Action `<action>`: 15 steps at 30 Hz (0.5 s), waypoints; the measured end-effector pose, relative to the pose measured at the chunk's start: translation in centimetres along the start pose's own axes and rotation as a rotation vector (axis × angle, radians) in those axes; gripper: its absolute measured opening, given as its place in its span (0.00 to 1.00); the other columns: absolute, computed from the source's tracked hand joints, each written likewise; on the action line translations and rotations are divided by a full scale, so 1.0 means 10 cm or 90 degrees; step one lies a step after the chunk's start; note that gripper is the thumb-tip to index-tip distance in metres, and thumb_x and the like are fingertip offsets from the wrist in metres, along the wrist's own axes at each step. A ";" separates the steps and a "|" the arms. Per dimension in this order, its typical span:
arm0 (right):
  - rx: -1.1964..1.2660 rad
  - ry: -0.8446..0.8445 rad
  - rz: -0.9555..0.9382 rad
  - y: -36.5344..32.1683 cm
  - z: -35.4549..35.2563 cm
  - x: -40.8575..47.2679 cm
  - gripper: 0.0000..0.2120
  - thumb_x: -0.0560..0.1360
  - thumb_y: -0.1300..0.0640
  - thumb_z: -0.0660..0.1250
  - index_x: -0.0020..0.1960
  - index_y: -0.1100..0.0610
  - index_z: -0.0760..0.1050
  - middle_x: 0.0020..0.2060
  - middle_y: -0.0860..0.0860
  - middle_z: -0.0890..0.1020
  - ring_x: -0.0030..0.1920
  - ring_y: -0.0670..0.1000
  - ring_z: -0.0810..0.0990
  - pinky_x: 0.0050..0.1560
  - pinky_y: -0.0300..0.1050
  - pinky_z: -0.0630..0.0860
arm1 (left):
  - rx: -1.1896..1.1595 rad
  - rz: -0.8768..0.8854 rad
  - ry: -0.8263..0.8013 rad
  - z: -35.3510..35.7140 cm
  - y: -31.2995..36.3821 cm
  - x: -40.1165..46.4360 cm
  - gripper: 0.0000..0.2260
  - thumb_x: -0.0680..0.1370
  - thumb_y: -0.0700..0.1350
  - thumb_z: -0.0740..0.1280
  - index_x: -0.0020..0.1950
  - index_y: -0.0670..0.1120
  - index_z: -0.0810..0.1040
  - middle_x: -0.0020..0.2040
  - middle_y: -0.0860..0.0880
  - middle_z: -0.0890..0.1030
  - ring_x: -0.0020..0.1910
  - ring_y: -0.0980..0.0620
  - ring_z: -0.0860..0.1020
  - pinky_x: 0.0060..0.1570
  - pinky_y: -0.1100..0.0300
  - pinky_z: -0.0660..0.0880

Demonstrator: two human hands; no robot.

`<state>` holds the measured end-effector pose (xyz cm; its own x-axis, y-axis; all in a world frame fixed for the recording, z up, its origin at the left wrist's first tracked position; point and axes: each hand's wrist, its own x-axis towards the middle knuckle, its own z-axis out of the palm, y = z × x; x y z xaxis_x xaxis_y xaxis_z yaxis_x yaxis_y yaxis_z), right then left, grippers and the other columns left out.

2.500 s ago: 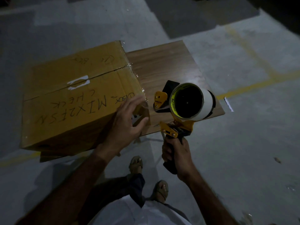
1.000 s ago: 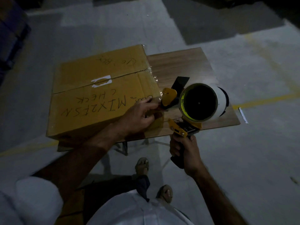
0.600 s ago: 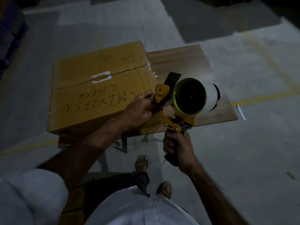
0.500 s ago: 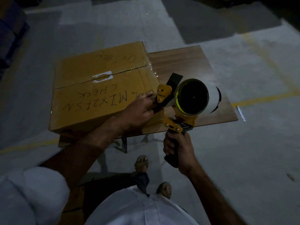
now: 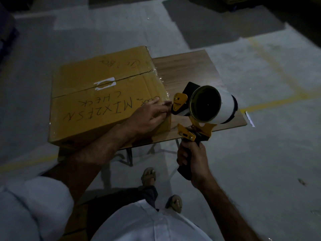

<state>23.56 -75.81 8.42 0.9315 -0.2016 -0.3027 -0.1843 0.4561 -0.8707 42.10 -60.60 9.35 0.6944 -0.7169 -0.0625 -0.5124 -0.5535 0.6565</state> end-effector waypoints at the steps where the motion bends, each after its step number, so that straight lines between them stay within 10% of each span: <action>1: -0.003 0.003 0.003 0.00 0.00 -0.01 0.12 0.79 0.61 0.62 0.40 0.55 0.62 0.31 0.54 0.59 0.28 0.52 0.55 0.30 0.49 0.54 | 0.016 0.010 -0.002 0.00 0.01 0.00 0.18 0.83 0.51 0.59 0.66 0.47 0.81 0.75 0.45 0.75 0.80 0.37 0.62 0.77 0.36 0.60; 10: -0.001 -0.004 0.025 -0.01 0.13 -0.05 0.10 0.82 0.66 0.58 0.43 0.57 0.64 0.30 0.53 0.60 0.27 0.50 0.57 0.28 0.45 0.57 | 0.062 0.084 -0.022 -0.02 0.02 0.00 0.19 0.81 0.44 0.57 0.67 0.44 0.81 0.78 0.50 0.70 0.78 0.41 0.66 0.81 0.42 0.53; 15: -0.001 -0.019 0.003 -0.04 0.23 0.01 0.13 0.82 0.66 0.57 0.41 0.55 0.63 0.31 0.54 0.59 0.27 0.51 0.56 0.29 0.47 0.55 | 0.016 0.143 -0.006 -0.11 0.10 -0.03 0.24 0.80 0.52 0.55 0.68 0.43 0.79 0.74 0.57 0.73 0.73 0.48 0.69 0.78 0.64 0.47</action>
<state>24.40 -74.05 9.60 0.9396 -0.1730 -0.2954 -0.1898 0.4550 -0.8700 41.93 -60.50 10.81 0.5569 -0.8272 0.0752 -0.6655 -0.3902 0.6362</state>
